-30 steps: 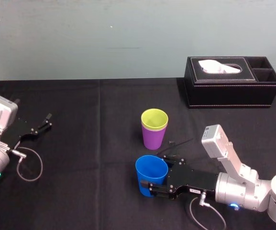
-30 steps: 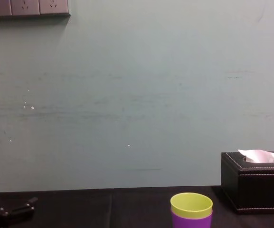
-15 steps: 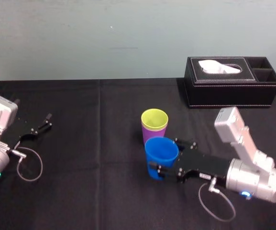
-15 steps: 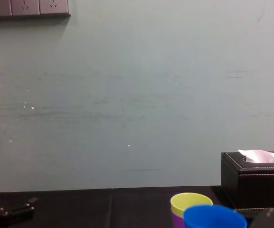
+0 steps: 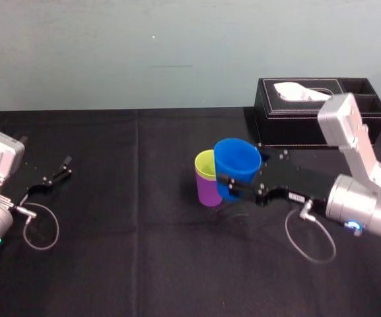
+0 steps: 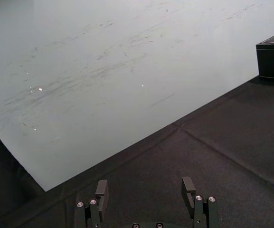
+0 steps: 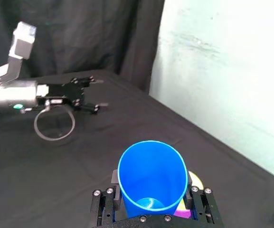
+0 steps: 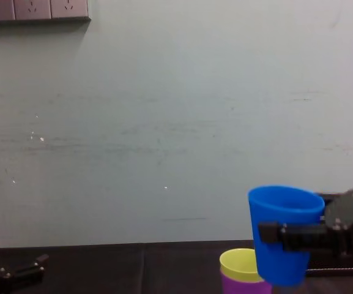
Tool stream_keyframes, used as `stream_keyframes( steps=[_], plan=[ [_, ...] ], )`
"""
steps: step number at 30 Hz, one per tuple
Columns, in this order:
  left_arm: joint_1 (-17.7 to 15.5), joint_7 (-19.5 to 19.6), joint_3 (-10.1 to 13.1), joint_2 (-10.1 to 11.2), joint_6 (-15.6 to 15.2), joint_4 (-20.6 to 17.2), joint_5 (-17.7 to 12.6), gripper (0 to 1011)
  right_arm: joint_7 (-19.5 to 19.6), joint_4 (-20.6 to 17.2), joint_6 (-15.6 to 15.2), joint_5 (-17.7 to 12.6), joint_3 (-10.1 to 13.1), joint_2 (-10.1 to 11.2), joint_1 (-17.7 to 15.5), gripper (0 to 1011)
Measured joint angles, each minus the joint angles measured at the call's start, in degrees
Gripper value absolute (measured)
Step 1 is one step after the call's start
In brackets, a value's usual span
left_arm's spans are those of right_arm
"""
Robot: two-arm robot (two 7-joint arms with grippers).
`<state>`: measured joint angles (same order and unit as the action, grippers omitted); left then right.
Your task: Stack the three plastic cups sequentially using one hand.
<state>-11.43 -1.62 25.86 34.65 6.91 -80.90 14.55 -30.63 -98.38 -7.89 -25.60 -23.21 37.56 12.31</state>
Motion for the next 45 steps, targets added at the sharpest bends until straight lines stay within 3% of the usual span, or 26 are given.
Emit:
stream_keyframes(
  steps=[9, 19, 31, 45],
  plan=[
    [0.0, 0.0, 0.0, 0.0, 0.0, 0.0, 0.0, 1010, 1.24, 2.88, -2.55, 1.04, -1.35, -2.64, 5.18, 726],
    [0.0, 0.0, 0.0, 0.0, 0.0, 0.0, 0.0, 1010, 1.6, 8.52, -4.35, 2.81, -3.9, -6.2, 10.35, 726],
    [0.0, 0.0, 0.0, 0.0, 0.0, 0.0, 0.0, 1010, 1.45, 12.41, -4.4, 4.04, -5.28, -8.38, 12.62, 726],
    [0.01, 0.0, 0.0, 0.0, 0.0, 0.0, 0.0, 1010, 1.44, 14.39, -3.65, 4.96, -5.33, -9.33, 13.19, 726]
  ],
)
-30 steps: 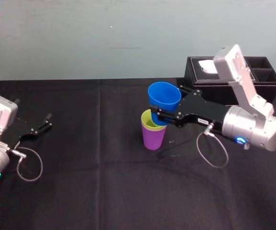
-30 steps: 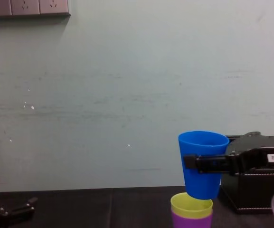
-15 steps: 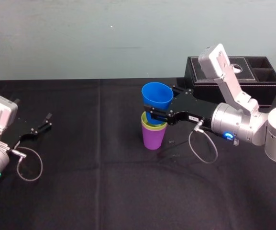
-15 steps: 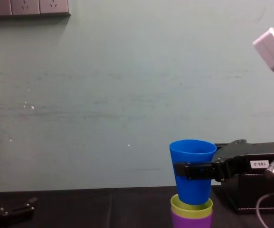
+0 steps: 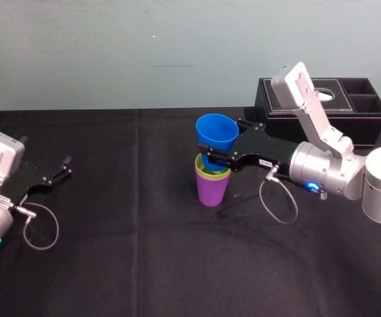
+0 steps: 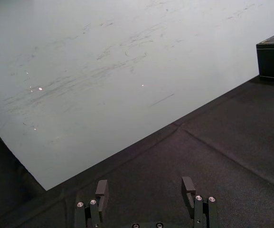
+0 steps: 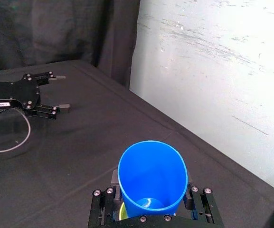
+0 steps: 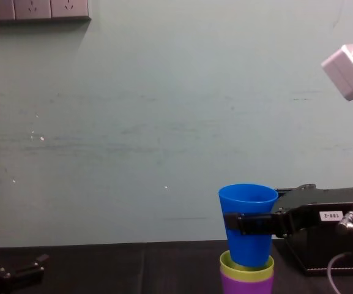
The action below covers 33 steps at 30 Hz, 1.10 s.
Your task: Stack the three plastic cups sequentially using one hand.
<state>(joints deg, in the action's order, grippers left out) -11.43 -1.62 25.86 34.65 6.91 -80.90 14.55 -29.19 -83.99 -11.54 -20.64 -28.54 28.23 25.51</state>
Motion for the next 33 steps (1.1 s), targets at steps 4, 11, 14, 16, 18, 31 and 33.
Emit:
stream_keyframes(
  steps=[4, 11, 14, 16, 18, 31, 33],
  plan=[
    [0.0, 0.0, 0.0, 0.0, 0.0, 0.0, 0.0, 1010, -0.06, 1.05, 0.31, 0.26, -0.09, -0.48, 0.32, 726],
    [0.0, 0.0, 0.0, 0.0, 0.0, 0.0, 0.0, 1010, -0.57, 2.8, 0.84, 0.31, -0.25, -1.4, 0.82, 726],
    [0.0, 0.0, 0.0, 0.0, 0.0, 0.0, 0.0, 1010, -0.66, 3.3, 1.01, 0.34, -0.35, -1.64, 0.91, 726],
    [0.0, 0.0, 0.0, 0.0, 0.0, 0.0, 0.0, 1010, -0.75, 3.69, 1.15, 0.4, -0.46, -1.82, 0.93, 726],
    [0.0, 0.0, 0.0, 0.0, 0.0, 0.0, 0.0, 1010, -0.88, 3.96, 1.25, 0.43, -0.5, -1.9, 0.93, 726],
    [0.0, 0.0, 0.0, 0.0, 0.0, 0.0, 0.0, 1010, -1.05, 4.85, 1.65, 0.7, -0.57, -2.04, 0.88, 726],
    [0.0, 0.0, 0.0, 0.0, 0.0, 0.0, 0.0, 1010, -1.06, 4.83, 1.65, 0.7, -0.56, -2.04, 0.87, 726]
  ],
)
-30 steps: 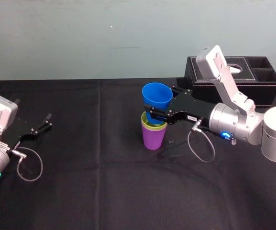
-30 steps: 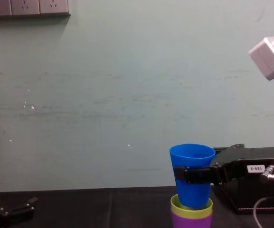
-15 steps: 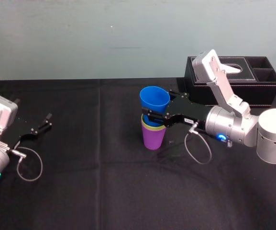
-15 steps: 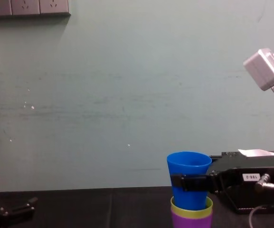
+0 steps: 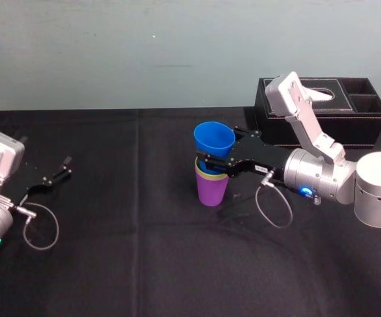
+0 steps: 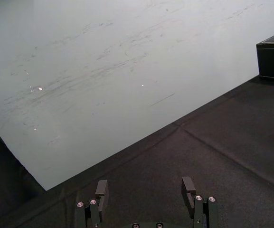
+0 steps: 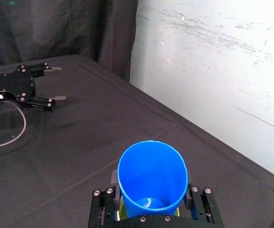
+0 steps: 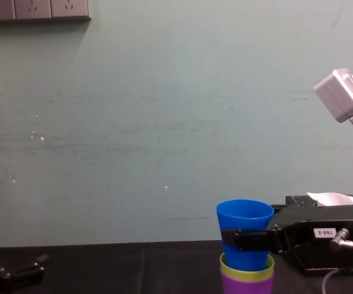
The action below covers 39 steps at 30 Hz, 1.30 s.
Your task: Stack the three plastic cups sequentially using one hand.
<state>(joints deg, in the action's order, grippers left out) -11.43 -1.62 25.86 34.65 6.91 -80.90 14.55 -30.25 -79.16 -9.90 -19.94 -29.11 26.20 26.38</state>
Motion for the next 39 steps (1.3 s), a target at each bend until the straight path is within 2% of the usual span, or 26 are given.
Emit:
stream_keyframes(
  steps=[13, 29, 39],
  plan=[
    [0.0, 0.0, 0.0, 0.0, 0.0, 0.0, 0.0, 1010, 0.01, -0.1, -0.06, -0.01, 0.01, 0.01, -0.01, 1003],
    [0.0, 0.0, 0.0, 0.0, 0.0, 0.0, 0.0, 1010, 0.01, -0.43, 0.22, -0.22, 0.19, 0.13, -0.26, 1003],
    [0.0, 0.0, 0.0, 0.0, 0.0, 0.0, 0.0, 1010, 1.07, -2.65, 2.56, -1.67, 3.62, 2.35, -3.69, 1003]
  ],
)
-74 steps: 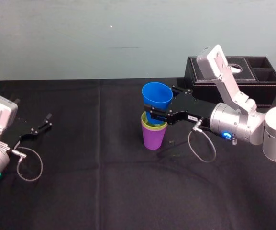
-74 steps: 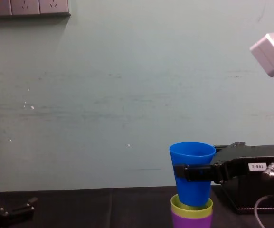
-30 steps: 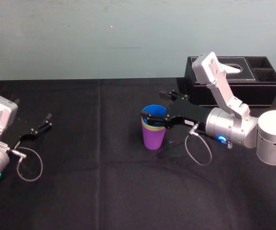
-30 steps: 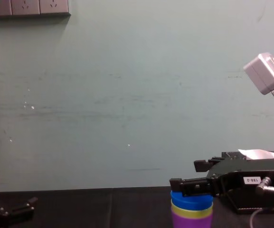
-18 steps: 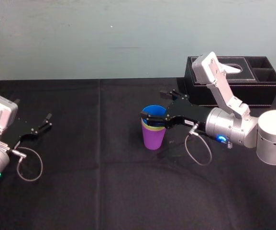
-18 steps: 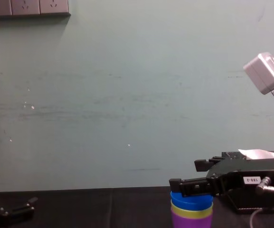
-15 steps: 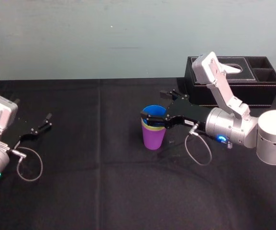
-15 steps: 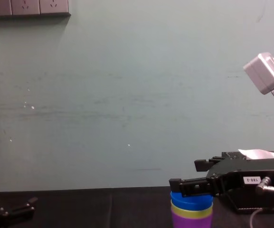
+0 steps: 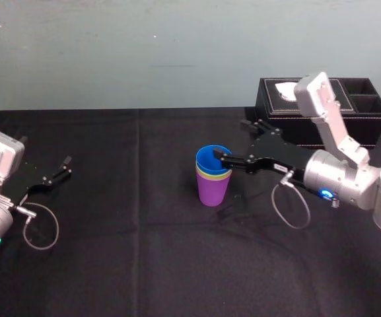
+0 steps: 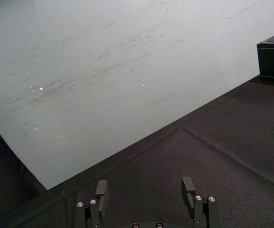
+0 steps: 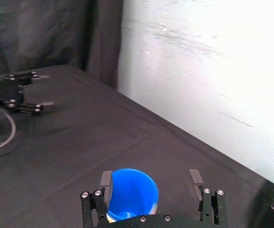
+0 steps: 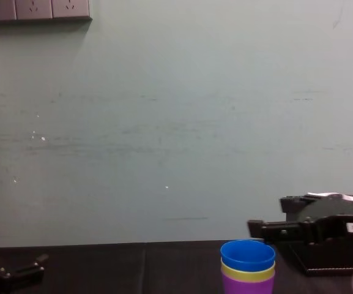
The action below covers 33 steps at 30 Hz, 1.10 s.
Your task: Stack the three plastic cups sequentially using one hand.
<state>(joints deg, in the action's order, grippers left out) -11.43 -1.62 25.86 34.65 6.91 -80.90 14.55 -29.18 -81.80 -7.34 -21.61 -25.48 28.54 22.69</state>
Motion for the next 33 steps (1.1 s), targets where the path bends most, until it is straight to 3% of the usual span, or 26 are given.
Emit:
stream_keyframes(
  steps=[10, 15, 25, 33],
  plan=[
    [0.0, 0.0, 0.0, 0.0, 0.0, 0.0, 0.0, 1010, 2.3, 1.03, 3.57, -0.56, 4.24, 1.53, -3.37, 1003],
    [0.0, 0.0, 0.0, 0.0, 0.0, 0.0, 0.0, 1010, 3.4, 3.63, 5.31, 0.06, 5.95, 1.47, -4.57, 1003],
    [0.0, 0.0, 0.0, 0.0, 0.0, 0.0, 0.0, 1010, 3.94, 8.37, 6.66, 1.35, 7.61, 0.4, -5.25, 1003],
    [0.0, 0.0, 0.0, 0.0, -0.01, 0.0, 0.0, 1010, 3.95, 8.24, 6.67, 1.37, 7.59, 0.42, -5.24, 1003]
  ],
)
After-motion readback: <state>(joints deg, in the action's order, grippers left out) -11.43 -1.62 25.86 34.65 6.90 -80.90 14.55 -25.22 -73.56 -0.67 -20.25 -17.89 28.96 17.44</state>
